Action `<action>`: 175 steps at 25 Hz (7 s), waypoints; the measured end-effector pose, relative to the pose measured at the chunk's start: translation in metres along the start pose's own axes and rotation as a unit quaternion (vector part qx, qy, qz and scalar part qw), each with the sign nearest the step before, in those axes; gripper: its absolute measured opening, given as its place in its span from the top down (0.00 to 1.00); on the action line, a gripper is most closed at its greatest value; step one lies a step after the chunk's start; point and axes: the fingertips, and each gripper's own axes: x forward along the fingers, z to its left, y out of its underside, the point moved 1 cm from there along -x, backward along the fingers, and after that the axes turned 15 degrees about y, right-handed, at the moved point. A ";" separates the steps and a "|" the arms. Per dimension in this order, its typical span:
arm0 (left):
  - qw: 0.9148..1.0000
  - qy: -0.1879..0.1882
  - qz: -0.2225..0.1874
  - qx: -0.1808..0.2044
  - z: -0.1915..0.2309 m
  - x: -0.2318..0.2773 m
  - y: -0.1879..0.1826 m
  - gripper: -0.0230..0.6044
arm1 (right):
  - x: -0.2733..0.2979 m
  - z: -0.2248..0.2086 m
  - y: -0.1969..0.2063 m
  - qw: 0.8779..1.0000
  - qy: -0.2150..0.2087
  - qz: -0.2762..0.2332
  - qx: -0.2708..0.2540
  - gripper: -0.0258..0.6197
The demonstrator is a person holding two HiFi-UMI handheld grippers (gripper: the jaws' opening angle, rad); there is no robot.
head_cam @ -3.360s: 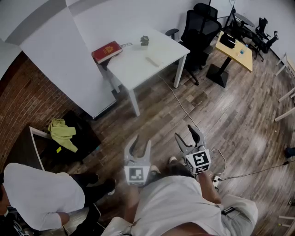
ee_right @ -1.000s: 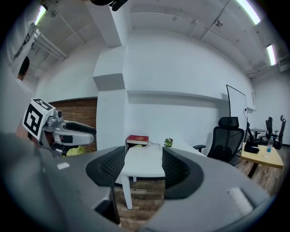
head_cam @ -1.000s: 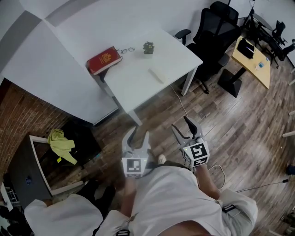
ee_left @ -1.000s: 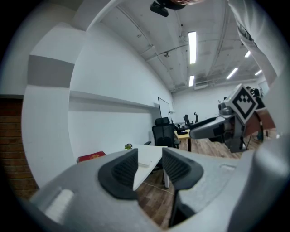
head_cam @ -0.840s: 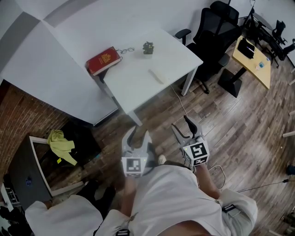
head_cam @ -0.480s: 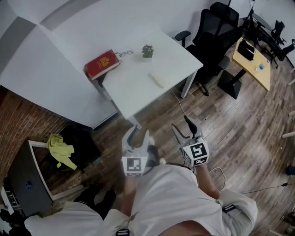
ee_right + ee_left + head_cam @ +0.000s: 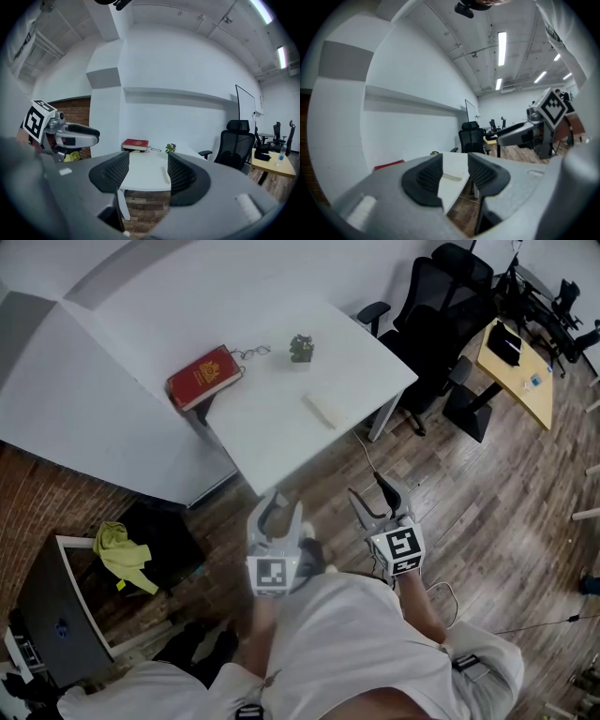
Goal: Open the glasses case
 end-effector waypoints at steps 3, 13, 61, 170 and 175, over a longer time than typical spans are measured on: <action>1.000 0.007 0.001 0.000 0.012 0.010 -0.001 0.70 | 0.014 -0.002 -0.003 1.000 0.005 0.004 0.000 0.56; 0.999 0.041 -0.002 0.003 0.062 0.050 -0.006 0.70 | 0.065 -0.011 -0.013 0.999 0.038 0.018 0.004 0.56; 0.990 0.143 0.004 0.000 0.177 0.200 0.013 0.68 | 0.217 -0.054 -0.011 0.991 0.116 0.068 0.006 0.56; 0.948 0.126 0.254 -0.143 0.194 0.370 0.250 0.68 | 0.375 -0.044 0.214 0.933 -0.121 0.318 -0.115 0.53; 0.948 0.128 0.253 -0.143 0.195 0.371 0.252 0.68 | 0.378 -0.040 0.219 0.931 -0.118 0.322 -0.126 0.49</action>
